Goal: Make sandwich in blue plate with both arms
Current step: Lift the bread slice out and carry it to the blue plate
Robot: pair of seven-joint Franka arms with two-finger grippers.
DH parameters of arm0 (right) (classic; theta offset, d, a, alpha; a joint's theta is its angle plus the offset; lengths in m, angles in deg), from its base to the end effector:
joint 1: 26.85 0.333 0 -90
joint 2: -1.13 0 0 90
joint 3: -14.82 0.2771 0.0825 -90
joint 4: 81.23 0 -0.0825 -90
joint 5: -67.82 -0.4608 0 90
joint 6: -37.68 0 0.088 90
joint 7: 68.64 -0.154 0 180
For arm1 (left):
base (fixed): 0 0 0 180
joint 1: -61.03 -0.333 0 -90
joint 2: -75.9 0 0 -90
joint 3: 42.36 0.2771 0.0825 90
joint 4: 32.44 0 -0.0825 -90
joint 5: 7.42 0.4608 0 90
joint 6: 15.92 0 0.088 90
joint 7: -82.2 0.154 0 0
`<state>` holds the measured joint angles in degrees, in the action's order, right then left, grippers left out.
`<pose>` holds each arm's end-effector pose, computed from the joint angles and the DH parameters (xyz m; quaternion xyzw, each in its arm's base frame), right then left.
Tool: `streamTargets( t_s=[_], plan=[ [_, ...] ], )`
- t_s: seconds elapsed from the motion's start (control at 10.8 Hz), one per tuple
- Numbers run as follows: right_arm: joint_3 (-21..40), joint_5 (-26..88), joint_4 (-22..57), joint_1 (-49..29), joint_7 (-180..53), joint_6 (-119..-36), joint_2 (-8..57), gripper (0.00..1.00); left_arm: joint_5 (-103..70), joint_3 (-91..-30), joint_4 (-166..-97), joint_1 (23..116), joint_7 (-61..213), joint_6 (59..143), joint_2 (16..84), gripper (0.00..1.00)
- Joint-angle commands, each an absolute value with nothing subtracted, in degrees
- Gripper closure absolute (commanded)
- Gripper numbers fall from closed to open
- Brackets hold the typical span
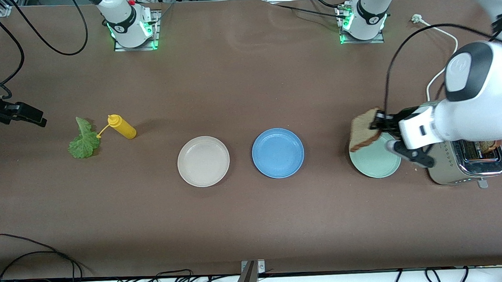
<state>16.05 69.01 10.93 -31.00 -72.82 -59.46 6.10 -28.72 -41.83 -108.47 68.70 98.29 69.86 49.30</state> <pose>0.6607 -0.0370 0.4726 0.9981 -0.0607 0.0002 0.0094 0.6946 -0.1464 0.3611 0.9553 -0.1827 -0.1294 0.1929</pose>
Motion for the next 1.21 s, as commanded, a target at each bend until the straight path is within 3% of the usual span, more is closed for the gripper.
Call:
streamTargets(
  t_s=[0.0, 0.28, 0.65, 1.12],
  plan=[
    [15.88, 68.70, 10.79, -30.89, -72.07, -59.61, 5.96, 0.00, -43.50, -41.05, -106.89, 73.75, 97.58, 77.03, 41.21, 1.00],
    [15.79, 68.70, 10.79, -30.98, -72.15, -59.61, 5.96, 0.00, -57.75, -41.13, -106.89, 78.33, 98.89, 90.31, 31.98, 1.00],
    [15.79, 68.70, 10.79, -30.89, -72.15, -59.52, 5.96, 0.00, -70.76, -41.13, -108.11, 79.22, 106.17, 91.22, 25.73, 1.00],
    [15.79, 68.70, 10.79, -30.89, -72.07, -59.61, 5.96, 0.00, -70.88, -41.13, -114.17, 78.34, 117.84, 90.87, 24.22, 1.00]
  ],
)
